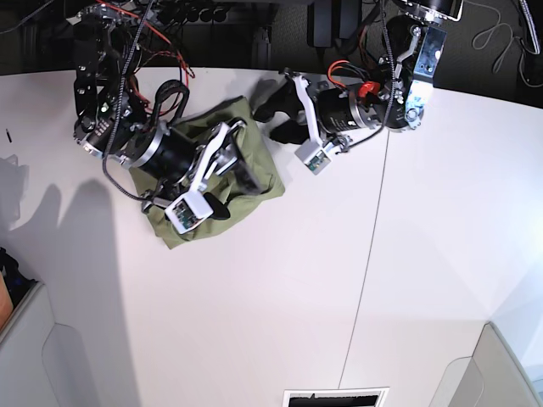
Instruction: Layout the t-shirt on the table in an organized manner, then fold the t-shirt properly
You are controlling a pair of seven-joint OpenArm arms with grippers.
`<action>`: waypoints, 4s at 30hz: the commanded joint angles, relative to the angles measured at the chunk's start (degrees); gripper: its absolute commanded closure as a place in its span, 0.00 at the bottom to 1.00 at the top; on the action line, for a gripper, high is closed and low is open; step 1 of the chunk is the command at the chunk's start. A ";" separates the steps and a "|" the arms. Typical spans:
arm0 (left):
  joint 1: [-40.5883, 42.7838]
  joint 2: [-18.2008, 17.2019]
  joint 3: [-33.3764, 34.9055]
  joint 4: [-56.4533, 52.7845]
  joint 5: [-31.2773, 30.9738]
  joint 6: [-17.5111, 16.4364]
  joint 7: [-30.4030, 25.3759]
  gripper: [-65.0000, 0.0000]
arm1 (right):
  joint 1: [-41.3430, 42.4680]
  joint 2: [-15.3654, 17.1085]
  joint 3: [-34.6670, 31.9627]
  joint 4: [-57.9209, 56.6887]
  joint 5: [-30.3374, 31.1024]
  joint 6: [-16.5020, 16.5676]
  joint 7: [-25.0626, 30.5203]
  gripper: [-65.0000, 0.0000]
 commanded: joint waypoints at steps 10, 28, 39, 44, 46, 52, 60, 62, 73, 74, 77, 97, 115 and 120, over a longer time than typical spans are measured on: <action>-0.28 -8.59 -6.36 13.38 -19.47 -0.45 1.73 0.96 | 15.19 0.57 7.98 -15.56 -4.31 -4.28 7.21 1.00; -7.85 4.20 8.17 -7.85 0.96 -0.45 -5.90 0.98 | 21.99 5.49 5.57 -41.40 2.34 2.23 1.73 1.00; -18.97 -0.04 0.02 -17.92 0.92 -0.45 -8.11 0.98 | 4.26 11.37 5.57 -24.76 18.51 2.32 -2.38 1.00; -23.71 0.17 0.00 -22.05 0.94 -0.45 -8.37 0.98 | -1.66 8.83 5.57 -17.11 19.02 3.06 -2.45 1.00; -24.30 -0.81 0.00 -22.21 0.66 -0.45 -7.48 0.98 | -2.73 7.80 5.66 -15.02 18.14 3.02 -2.43 1.00; -24.39 -7.45 -0.35 -17.81 -11.06 -0.45 -0.37 0.98 | -1.31 7.56 9.05 -9.38 16.63 2.19 -1.55 1.00; -19.08 -12.66 -1.92 -2.45 -19.69 -0.45 2.34 0.98 | 3.58 5.29 9.09 -7.06 15.69 2.23 0.68 1.00; -17.62 -11.41 -1.46 -1.27 -20.37 -0.45 2.32 0.98 | 5.64 3.43 6.60 -9.57 13.35 2.23 2.14 1.00; -14.43 -3.15 -0.35 -15.61 -10.45 -0.45 -3.61 0.98 | 15.56 0.31 -3.26 -35.21 -0.90 1.09 7.06 1.00; -14.47 -3.15 -0.37 -17.62 -9.86 -0.45 -3.89 0.98 | 15.56 0.46 -3.26 -36.24 -0.90 1.09 7.32 1.00; -14.60 -3.48 -0.48 -20.79 -8.41 -0.45 -5.31 0.98 | 15.56 0.42 -3.26 -36.81 -0.61 1.09 7.91 1.00; -5.57 -9.88 -11.58 7.87 -21.00 -0.45 7.91 0.98 | 6.93 4.02 2.43 -9.18 5.79 1.11 0.37 1.00; 35.87 -18.97 -21.46 21.57 -9.92 -0.45 6.54 0.98 | -37.51 18.51 14.01 9.97 10.19 3.17 -3.28 1.00; 41.64 -18.99 -21.46 16.92 0.87 -0.45 1.20 0.98 | -43.45 18.53 13.99 6.08 5.90 3.13 -3.30 1.00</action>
